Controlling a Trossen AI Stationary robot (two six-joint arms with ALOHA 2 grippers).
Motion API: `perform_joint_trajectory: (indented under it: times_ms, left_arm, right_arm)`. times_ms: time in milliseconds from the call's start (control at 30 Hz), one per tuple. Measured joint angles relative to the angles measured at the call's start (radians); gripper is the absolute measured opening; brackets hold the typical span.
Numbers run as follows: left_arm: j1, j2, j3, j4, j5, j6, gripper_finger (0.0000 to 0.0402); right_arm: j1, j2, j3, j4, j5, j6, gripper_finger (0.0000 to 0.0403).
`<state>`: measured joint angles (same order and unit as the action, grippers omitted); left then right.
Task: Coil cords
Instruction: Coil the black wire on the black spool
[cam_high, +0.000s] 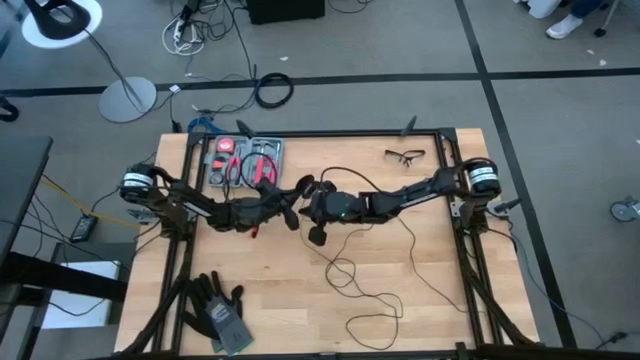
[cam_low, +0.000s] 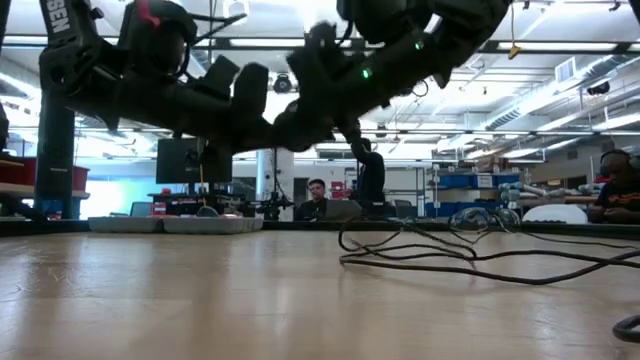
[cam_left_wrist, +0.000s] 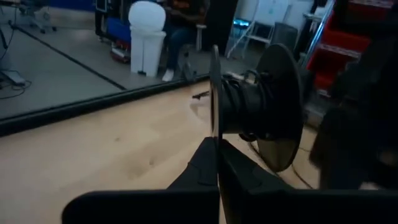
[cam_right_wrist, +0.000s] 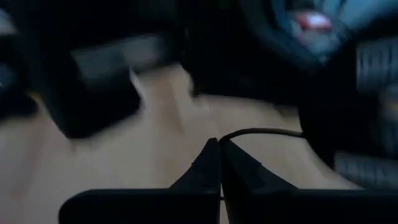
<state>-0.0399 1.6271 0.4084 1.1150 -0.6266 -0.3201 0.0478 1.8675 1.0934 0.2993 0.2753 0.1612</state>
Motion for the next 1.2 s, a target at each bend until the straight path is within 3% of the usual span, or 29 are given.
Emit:
perform_joint_trajectory:
  times_ms: [267,533,900,1200]
  left_arm:
    - [0.0,0.003,-0.001,-0.056,0.024,-0.006,0.0]
    - [0.0,0.003,-0.001,-0.139,0.09,-0.034,0.0]
    - [-0.001,0.001,-0.001,-0.169,0.169,-0.054,0.0]
    - [0.0,0.002,-0.001,-0.113,0.23,-0.059,0.0]
  right_arm:
    - [0.016,0.0,0.001,0.052,0.019,-0.145,0.0]
    - [0.011,-0.049,0.0,0.002,0.026,-0.189,0.0]
    - [-0.044,-0.226,0.0,-0.362,0.043,-0.097,0.0]
    - [-0.065,-0.22,-0.017,-0.509,0.038,-0.022,0.0]
